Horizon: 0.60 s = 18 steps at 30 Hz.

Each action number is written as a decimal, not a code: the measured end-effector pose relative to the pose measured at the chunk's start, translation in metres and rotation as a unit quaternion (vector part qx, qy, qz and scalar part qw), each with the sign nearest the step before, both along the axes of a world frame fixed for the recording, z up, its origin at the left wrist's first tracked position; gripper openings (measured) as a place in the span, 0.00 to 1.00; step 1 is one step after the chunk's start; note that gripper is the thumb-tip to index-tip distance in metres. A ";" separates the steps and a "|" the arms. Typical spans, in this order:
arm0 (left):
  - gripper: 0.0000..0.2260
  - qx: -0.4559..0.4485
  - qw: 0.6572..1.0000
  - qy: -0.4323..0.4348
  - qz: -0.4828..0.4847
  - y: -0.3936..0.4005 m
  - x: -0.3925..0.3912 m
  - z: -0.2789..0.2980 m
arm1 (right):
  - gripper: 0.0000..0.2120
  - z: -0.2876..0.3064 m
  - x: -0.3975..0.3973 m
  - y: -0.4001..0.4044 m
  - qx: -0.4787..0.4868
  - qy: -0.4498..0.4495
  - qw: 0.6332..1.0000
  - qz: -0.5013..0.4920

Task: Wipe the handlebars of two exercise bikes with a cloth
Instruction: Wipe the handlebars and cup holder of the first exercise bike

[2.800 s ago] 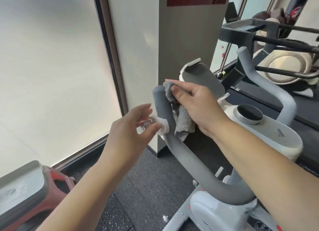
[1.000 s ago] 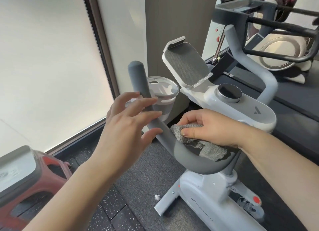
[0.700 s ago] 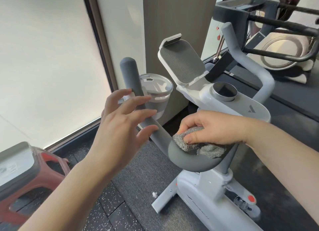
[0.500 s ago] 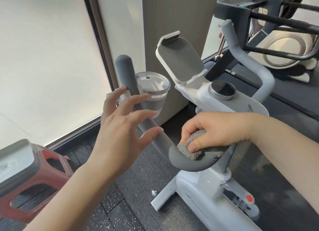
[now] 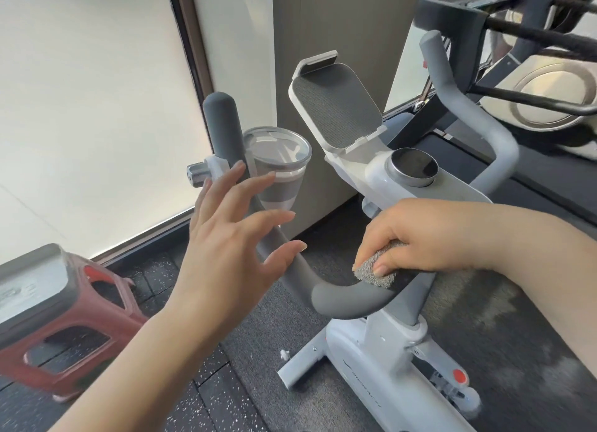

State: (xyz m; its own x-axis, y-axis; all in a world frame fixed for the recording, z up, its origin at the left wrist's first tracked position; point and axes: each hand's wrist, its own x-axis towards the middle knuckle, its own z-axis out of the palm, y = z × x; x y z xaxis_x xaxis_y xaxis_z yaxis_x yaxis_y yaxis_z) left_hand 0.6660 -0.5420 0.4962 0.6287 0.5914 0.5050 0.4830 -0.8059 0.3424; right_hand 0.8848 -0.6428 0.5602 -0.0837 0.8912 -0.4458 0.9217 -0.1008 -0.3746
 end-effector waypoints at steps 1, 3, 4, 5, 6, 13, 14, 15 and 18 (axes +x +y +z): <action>0.17 0.002 1.000 0.002 -0.005 -0.002 0.002 -0.001 | 0.09 -0.001 0.003 0.000 0.001 -0.006 1.000 0.001; 0.16 0.005 1.000 0.002 -0.010 -0.004 0.005 -0.002 | 0.09 -0.002 0.008 0.000 0.001 -0.017 1.000 0.003; 0.16 0.006 1.000 0.003 -0.009 -0.005 0.006 -0.003 | 0.09 -0.002 0.011 0.000 0.002 -0.021 1.000 0.001; 0.16 0.005 1.000 0.004 -0.007 -0.006 0.007 -0.004 | 0.09 -0.002 0.014 0.000 0.004 -0.025 1.000 -0.002; 0.17 0.002 1.000 0.004 -0.006 -0.006 0.007 -0.004 | 0.09 -0.003 0.018 0.000 0.007 -0.031 0.999 -0.006; 0.18 -0.015 1.000 -0.002 0.006 -0.009 0.009 -0.004 | 0.09 -0.002 0.049 -0.003 0.038 -0.108 0.993 -0.025; 0.18 -0.016 1.000 -0.001 0.008 -0.010 0.009 -0.005 | 0.10 -0.002 0.054 -0.004 0.047 -0.122 0.991 -0.033; 0.18 -0.016 1.000 -0.001 0.009 -0.010 0.009 -0.005 | 0.10 -0.002 0.059 -0.004 0.055 -0.134 0.989 -0.040; 0.18 -0.013 1.000 -0.004 0.010 -0.011 0.009 -0.006 | 0.09 -0.006 0.063 -0.008 0.077 -0.149 0.984 -0.056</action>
